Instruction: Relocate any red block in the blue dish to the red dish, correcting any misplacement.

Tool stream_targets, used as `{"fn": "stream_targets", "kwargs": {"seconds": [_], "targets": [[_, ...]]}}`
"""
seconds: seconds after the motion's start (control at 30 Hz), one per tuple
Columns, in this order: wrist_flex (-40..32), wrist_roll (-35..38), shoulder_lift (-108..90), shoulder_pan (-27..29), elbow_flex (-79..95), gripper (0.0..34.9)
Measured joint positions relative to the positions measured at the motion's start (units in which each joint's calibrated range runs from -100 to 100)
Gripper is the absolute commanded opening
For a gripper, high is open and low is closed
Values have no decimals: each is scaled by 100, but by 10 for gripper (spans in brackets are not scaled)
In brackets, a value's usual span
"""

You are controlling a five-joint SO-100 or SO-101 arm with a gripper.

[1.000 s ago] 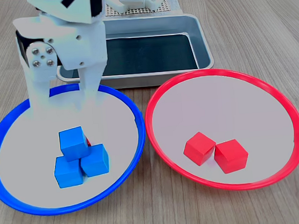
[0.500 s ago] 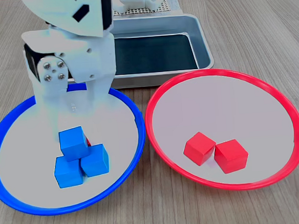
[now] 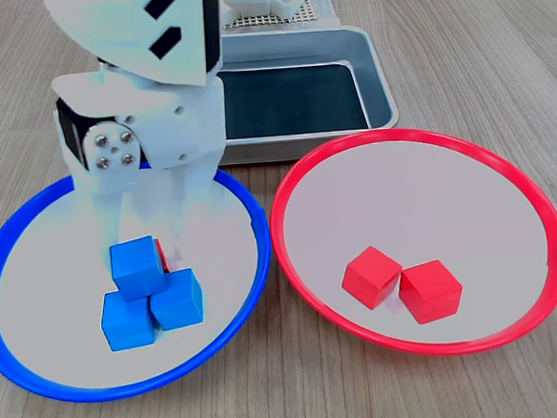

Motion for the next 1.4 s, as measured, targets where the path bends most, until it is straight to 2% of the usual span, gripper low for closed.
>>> {"fn": "stream_targets", "kwargs": {"seconds": [0.47, 0.7, 1.4], "targets": [[-8, 0, 9, 18, -18, 123], [-147, 0, 43, 142, -18, 99], [-473, 39, 60, 212, 27, 121]]}}
